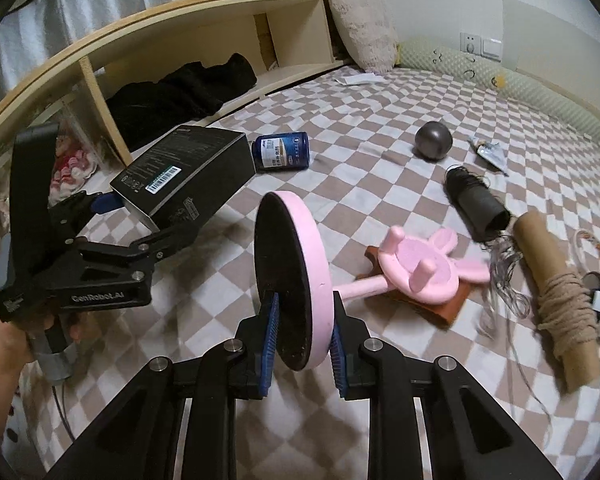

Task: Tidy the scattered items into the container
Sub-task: 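Lift the black box with the left tool while the right tool carries the pink mirror to the bin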

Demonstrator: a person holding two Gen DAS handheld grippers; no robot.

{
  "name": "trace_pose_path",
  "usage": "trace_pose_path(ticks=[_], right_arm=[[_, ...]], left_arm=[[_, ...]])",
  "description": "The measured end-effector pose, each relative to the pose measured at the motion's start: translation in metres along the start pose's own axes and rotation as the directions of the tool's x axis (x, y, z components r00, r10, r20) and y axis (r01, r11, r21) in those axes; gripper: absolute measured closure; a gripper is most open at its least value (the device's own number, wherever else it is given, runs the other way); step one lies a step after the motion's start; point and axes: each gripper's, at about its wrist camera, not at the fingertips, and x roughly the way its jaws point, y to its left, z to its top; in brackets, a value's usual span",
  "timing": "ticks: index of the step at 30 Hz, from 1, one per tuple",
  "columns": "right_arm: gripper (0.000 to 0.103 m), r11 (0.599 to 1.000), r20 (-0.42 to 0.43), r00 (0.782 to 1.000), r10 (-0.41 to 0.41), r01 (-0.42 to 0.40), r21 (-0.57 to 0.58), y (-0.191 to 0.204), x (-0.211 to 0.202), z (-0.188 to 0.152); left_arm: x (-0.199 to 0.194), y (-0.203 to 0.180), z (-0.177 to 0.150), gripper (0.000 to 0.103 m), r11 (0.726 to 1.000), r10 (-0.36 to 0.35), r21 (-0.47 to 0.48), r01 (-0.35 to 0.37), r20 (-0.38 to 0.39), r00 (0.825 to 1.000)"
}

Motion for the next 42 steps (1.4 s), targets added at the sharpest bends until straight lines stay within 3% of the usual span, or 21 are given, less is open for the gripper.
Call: trace_pose_path(ticks=[10, 23, 32, 42], right_arm=[[0.086, 0.991, -0.001, 0.996, -0.091, 0.091, -0.097, 0.019, -0.045, -0.030], [0.087, 0.997, -0.009, 0.998, -0.064, 0.064, 0.033, -0.013, -0.116, -0.059], [0.087, 0.984, 0.043, 0.984, -0.175, 0.174, 0.024, -0.041, -0.179, -0.052], [0.087, 0.948, 0.113, 0.942, -0.317, 0.319, 0.003, -0.066, -0.242, -0.044]], left_arm=[[-0.043, -0.034, -0.012, 0.001, 0.998, -0.066, 0.019, 0.067, -0.021, 0.998], [-0.084, -0.086, -0.024, 0.001, 0.985, -0.155, 0.070, 0.158, -0.038, 0.987], [-0.115, -0.130, 0.003, 0.001, 0.966, -0.235, 0.105, 0.235, -0.009, 0.972], [-0.163, -0.188, 0.053, 0.001, 0.942, -0.306, 0.171, 0.290, 0.082, 0.948]])
